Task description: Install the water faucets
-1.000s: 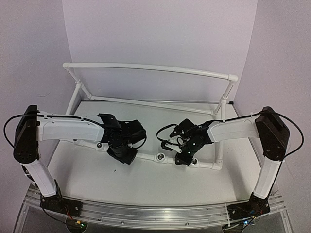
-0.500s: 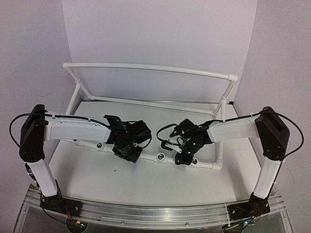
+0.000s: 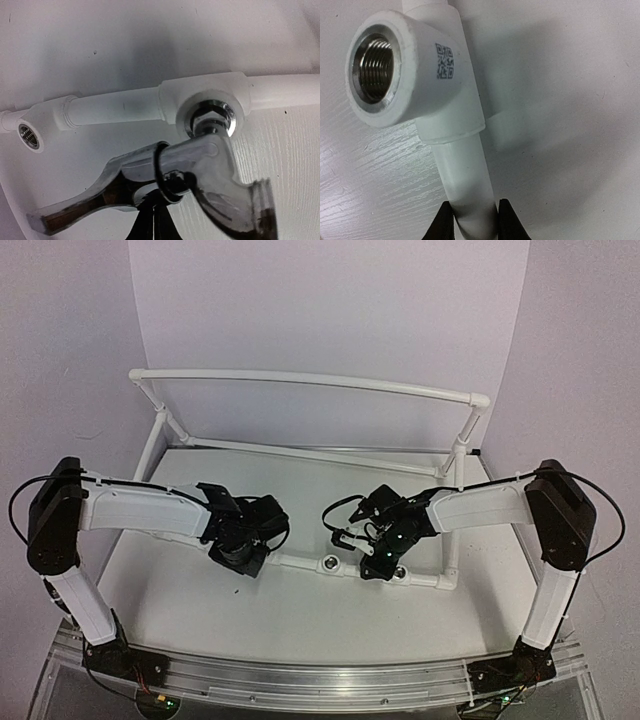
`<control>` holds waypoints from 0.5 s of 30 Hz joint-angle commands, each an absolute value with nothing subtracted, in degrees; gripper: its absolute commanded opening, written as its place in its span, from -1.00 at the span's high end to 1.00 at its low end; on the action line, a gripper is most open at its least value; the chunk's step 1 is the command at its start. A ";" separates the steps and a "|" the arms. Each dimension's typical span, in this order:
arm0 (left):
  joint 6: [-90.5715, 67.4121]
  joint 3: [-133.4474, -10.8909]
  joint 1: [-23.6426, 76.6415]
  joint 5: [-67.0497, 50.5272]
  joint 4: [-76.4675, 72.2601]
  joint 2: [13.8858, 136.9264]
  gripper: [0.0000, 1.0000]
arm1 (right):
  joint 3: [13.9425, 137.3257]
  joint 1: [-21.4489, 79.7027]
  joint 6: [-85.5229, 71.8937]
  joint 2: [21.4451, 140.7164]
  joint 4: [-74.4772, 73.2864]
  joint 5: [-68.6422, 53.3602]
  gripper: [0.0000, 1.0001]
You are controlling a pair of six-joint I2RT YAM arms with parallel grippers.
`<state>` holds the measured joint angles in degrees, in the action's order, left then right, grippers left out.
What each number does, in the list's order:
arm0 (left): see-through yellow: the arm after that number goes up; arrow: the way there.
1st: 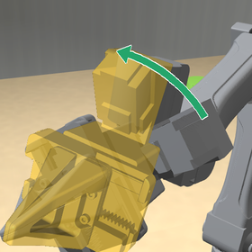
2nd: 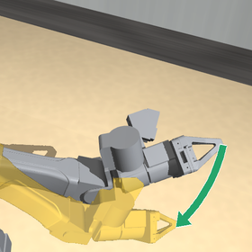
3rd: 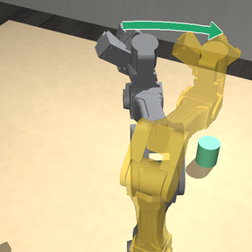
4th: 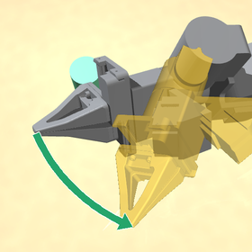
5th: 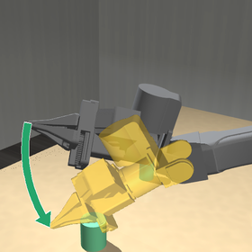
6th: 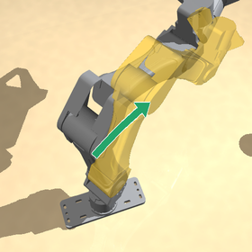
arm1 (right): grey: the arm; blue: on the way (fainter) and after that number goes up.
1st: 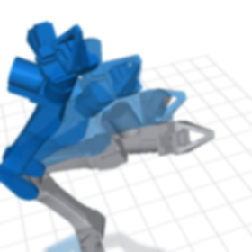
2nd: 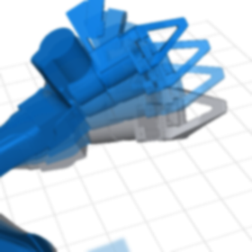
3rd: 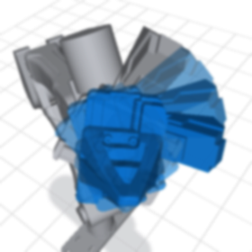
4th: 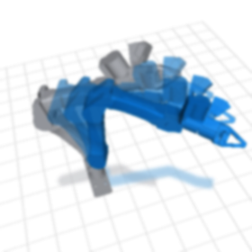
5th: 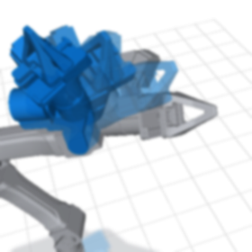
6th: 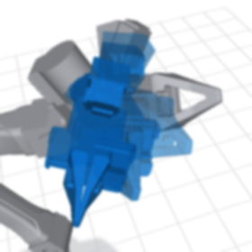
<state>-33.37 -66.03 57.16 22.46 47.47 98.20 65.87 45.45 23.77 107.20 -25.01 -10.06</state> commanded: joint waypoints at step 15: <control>-26.03 -70.50 50.54 18.94 35.89 97.13 0.93 | 63.72 43.33 18.90 111.04 -27.75 -3.69 0.72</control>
